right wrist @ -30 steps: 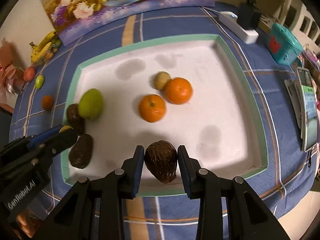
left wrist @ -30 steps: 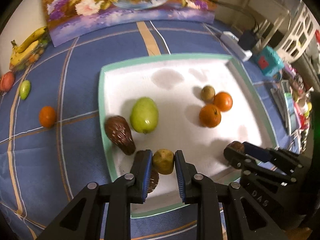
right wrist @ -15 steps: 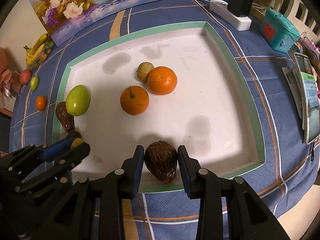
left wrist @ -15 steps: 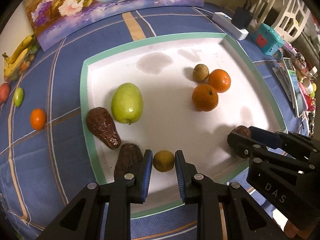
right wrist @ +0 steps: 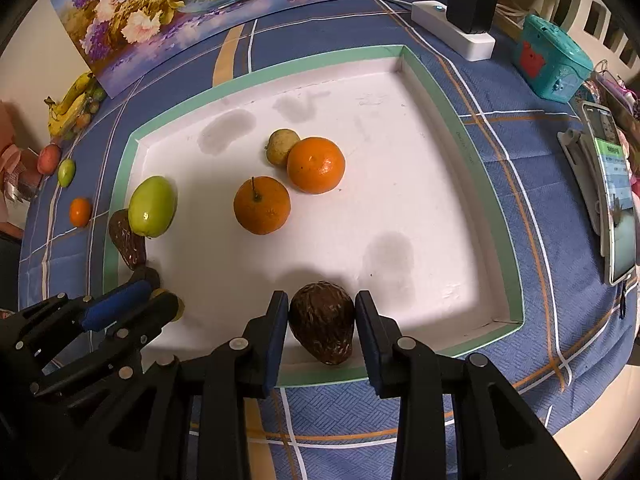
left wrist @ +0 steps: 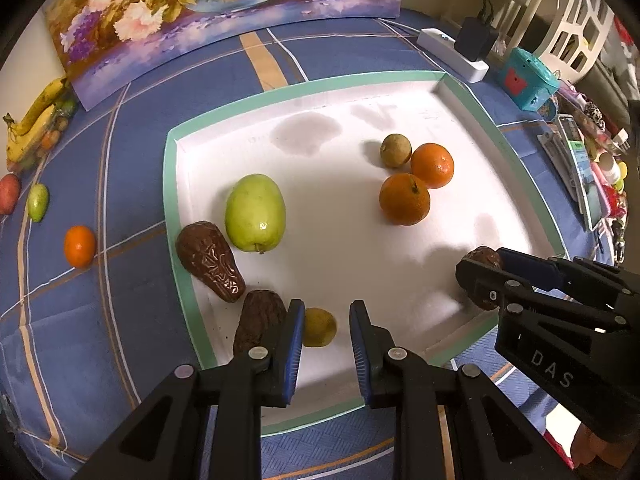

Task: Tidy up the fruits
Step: 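Lower the brown fruit into the tray and open the left tool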

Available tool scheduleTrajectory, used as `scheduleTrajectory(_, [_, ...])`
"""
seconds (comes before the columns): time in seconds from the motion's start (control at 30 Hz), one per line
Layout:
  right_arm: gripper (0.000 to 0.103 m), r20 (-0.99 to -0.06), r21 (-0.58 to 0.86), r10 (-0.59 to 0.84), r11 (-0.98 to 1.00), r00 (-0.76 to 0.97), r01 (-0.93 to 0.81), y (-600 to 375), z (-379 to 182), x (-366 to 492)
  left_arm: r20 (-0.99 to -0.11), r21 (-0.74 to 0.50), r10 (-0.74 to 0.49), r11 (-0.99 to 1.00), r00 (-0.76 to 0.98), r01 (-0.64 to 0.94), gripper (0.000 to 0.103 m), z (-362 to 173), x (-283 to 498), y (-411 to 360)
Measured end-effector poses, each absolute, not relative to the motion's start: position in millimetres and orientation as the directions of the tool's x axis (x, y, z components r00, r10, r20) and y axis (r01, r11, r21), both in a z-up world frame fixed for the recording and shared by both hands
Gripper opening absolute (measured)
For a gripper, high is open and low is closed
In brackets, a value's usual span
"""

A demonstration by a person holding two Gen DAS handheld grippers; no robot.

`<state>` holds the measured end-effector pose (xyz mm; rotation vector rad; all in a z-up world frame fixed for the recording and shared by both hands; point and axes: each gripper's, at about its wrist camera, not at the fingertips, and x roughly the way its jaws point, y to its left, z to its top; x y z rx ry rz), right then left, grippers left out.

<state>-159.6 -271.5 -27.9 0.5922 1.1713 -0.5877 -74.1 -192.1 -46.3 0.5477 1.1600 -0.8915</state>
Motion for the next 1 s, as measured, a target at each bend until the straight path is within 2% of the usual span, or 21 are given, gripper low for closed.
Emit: scheduleTrajectory(1.0, [0.036,-0.952,0.100,-0.134,0.714,0.275,0.693,-266.4,-22.0,-155.5,-0.936,-0.108,-0.336,0.558,0.105,0.823,0.026,-37.0,-67.4,-178.2])
